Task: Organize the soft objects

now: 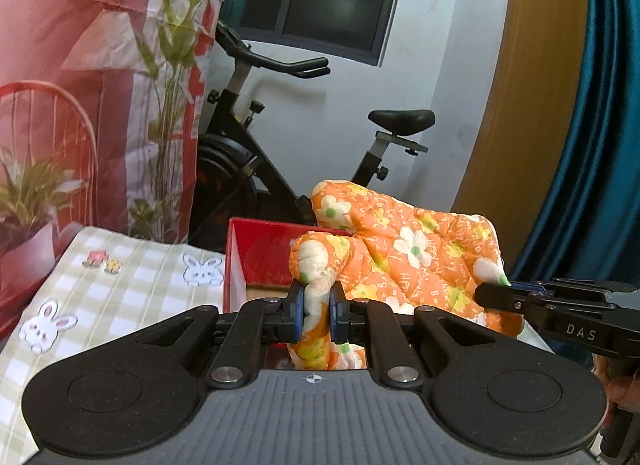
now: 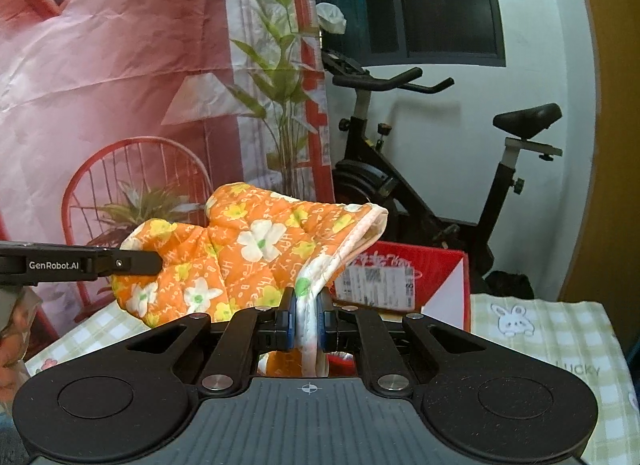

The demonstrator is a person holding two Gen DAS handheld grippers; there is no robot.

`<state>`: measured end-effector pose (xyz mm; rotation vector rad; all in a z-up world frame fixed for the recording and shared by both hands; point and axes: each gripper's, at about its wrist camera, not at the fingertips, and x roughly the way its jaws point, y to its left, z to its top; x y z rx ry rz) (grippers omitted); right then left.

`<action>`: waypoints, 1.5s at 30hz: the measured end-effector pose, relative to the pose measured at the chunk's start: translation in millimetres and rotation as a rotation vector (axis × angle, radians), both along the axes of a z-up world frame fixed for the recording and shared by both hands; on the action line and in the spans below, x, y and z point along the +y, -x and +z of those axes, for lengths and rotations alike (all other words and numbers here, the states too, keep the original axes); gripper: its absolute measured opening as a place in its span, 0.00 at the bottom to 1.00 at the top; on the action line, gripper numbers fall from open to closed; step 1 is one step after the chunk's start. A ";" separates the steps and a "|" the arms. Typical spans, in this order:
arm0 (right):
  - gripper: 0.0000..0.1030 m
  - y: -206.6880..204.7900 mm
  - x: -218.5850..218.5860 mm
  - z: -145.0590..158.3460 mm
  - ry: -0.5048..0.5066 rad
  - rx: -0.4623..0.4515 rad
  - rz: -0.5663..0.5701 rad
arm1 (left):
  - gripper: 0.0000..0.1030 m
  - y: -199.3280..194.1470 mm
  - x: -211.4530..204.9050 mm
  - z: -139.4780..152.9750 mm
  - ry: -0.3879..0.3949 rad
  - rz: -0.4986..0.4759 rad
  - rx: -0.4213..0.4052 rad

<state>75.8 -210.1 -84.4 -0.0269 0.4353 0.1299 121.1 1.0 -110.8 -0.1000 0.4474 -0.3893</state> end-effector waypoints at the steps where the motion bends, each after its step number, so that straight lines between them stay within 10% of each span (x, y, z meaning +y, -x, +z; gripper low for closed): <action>1: 0.09 -4.7 -1.4 1.1 0.001 0.000 0.000 | 0.13 -3.5 -1.2 0.9 -0.001 -0.001 0.000; 17: 0.09 -90.0 -18.3 -3.8 0.010 0.043 -0.013 | 0.13 -86.9 -14.4 -3.1 -0.028 0.016 0.083; 41: 0.10 -144.5 -36.7 -93.9 -0.011 0.343 -0.090 | 0.14 -134.5 -30.3 -64.2 -0.163 -0.054 0.349; 45: 0.21 -142.6 -33.6 -92.2 0.016 0.339 -0.102 | 0.42 -131.1 -32.5 -58.9 -0.171 -0.055 0.328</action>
